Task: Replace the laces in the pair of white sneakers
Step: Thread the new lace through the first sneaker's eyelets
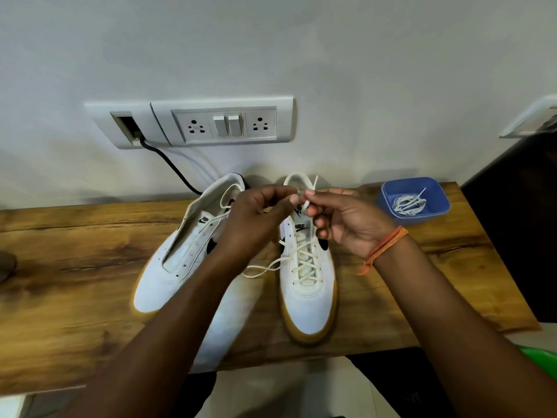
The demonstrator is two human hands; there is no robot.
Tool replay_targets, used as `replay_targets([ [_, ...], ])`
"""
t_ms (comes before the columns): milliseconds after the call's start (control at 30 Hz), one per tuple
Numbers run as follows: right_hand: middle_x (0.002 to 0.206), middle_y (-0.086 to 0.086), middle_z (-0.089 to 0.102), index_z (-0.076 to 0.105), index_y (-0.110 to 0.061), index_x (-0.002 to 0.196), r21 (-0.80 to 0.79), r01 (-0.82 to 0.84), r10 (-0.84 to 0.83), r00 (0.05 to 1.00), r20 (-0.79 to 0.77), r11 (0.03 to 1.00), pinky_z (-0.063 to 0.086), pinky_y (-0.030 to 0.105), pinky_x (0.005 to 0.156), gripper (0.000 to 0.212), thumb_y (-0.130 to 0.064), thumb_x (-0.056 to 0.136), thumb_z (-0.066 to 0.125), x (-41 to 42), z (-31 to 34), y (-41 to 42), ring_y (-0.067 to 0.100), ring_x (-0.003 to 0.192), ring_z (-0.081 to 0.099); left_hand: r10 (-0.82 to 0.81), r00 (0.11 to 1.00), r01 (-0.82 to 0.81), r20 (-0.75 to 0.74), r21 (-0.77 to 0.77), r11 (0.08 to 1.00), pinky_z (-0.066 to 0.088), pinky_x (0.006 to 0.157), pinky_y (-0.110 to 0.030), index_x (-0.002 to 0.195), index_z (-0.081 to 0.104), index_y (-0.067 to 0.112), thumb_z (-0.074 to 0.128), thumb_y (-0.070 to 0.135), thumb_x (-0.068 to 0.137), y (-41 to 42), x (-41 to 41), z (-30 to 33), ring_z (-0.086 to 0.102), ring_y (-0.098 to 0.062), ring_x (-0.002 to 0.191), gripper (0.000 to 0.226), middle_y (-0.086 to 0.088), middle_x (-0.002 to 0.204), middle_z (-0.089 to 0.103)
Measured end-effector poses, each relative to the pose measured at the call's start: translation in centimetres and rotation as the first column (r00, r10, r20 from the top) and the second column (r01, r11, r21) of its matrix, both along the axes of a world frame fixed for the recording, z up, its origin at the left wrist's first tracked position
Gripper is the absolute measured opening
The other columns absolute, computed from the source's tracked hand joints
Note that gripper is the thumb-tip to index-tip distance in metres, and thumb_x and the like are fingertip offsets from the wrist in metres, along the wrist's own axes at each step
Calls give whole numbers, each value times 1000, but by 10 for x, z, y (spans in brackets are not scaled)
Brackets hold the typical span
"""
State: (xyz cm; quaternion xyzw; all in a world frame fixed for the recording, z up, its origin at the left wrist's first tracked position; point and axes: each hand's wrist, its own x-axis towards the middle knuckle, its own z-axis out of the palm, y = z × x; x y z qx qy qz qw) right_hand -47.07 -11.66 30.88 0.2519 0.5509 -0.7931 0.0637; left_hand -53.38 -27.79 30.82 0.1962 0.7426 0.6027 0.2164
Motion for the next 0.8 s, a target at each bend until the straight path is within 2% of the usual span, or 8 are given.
replay_targets([
  [67,58,-3,51,70,-9,92,-64,15,-17,999,-37,998,30,19,43,19,-23,79,70,-1,1,-4,7,45,39,-49,961,5,272,159,987,29,40,-18,111,67,6,60,19,96,8,7,1,53,-7,42,21,5,69,69],
  [133,54,-4,39,73,-10,92,-46,58,-60,997,-54,997,23,18,41,21,-24,76,73,-1,0,-3,6,43,30,-68,914,-16,399,203,979,26,38,-16,109,64,3,60,18,95,11,7,-2,56,-10,44,21,-1,77,72],
  [233,54,-5,32,74,-13,81,49,99,-95,993,-75,994,20,17,39,15,-25,73,77,1,-3,1,7,44,26,-60,915,-17,399,185,983,30,39,-17,101,68,6,65,16,92,9,2,-8,49,-10,45,15,-5,75,68],
  [333,52,-3,40,71,-6,84,161,128,-116,990,-82,979,24,18,41,19,-18,72,80,1,-3,3,8,46,31,-72,943,35,324,119,992,36,40,-17,92,71,6,68,13,89,3,-5,-11,49,-10,46,8,-6,70,67],
  [433,52,-1,46,71,-6,79,257,142,-125,989,-81,956,29,20,42,10,-12,76,79,3,-1,6,10,47,37,-53,970,53,236,5,999,33,39,-17,82,72,8,70,13,88,-2,-13,-12,44,-9,42,8,-2,65,67],
  [567,55,3,47,70,-5,77,287,100,-88,995,-55,953,30,20,42,12,-12,76,79,4,-3,2,12,49,37,-76,993,86,92,-113,990,40,43,-20,86,75,8,69,11,89,-4,-15,-10,48,-7,42,8,-7,72,71],
  [700,59,5,57,71,-3,80,202,30,-16,998,-66,979,29,19,42,14,-13,74,79,3,-2,-4,8,47,36,-115,968,118,221,1,993,33,39,-16,102,72,2,67,11,91,-2,-9,-7,55,-11,41,15,-7,83,74],
  [800,56,2,52,71,-2,83,196,25,-17,999,-43,980,31,19,42,21,-17,71,81,3,-1,0,8,47,37,-74,921,43,383,87,995,35,41,-16,96,71,0,67,8,89,-1,-8,-5,48,-8,41,12,-8,76,70],
])
